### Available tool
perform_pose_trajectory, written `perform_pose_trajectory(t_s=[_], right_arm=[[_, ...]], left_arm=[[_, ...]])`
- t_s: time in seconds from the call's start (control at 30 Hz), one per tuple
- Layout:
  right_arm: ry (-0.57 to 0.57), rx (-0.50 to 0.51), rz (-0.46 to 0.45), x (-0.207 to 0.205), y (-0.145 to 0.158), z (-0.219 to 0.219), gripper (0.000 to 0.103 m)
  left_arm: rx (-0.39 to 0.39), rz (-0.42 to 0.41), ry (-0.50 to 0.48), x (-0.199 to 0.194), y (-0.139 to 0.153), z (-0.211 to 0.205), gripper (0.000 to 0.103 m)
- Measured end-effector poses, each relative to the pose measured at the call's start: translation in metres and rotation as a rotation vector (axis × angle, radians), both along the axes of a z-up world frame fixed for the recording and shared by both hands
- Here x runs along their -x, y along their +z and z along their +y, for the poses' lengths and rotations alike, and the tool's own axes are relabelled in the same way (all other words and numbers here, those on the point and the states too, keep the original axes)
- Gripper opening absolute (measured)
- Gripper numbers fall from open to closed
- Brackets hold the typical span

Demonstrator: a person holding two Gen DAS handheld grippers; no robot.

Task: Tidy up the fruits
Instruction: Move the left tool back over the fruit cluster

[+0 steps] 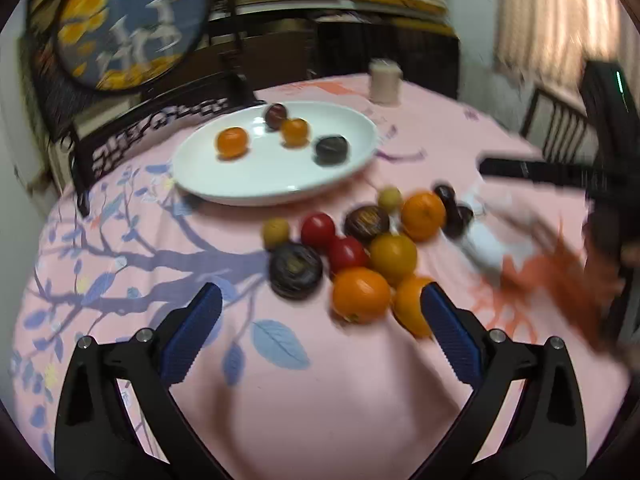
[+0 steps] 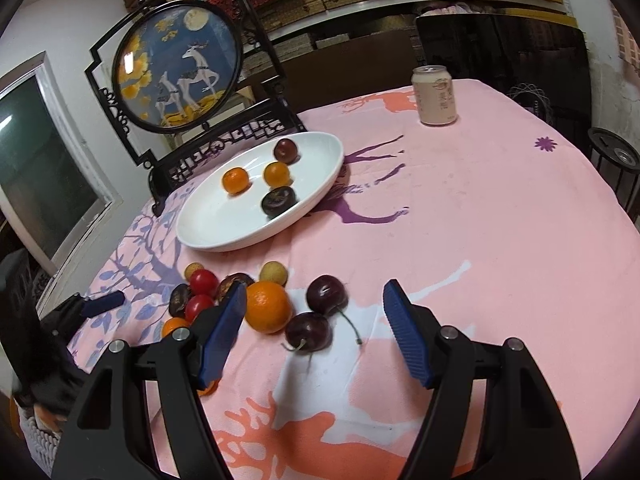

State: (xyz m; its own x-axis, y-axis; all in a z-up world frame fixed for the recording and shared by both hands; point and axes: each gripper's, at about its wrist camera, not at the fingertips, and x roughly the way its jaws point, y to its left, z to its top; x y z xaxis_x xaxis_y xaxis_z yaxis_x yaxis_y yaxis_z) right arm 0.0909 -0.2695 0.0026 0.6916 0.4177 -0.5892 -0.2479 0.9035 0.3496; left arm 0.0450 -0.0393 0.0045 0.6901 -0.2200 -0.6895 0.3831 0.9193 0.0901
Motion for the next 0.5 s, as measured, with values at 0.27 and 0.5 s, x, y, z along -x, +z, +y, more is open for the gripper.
perform_pose_trajectory(t_s=[0.27,0.5], right_arm=[[0.013,-0.035,0.018,-0.001,-0.002,-0.003,0.071],[0.023,-0.039,0.023,-0.001,-0.002,-0.001,0.071]], left_arm=[[-0.003,0.023,-0.088,-0.002,-0.011,-0.013,0.097],[0.086,0.084,-0.124,-0.013,-0.012,-0.007,0.094]])
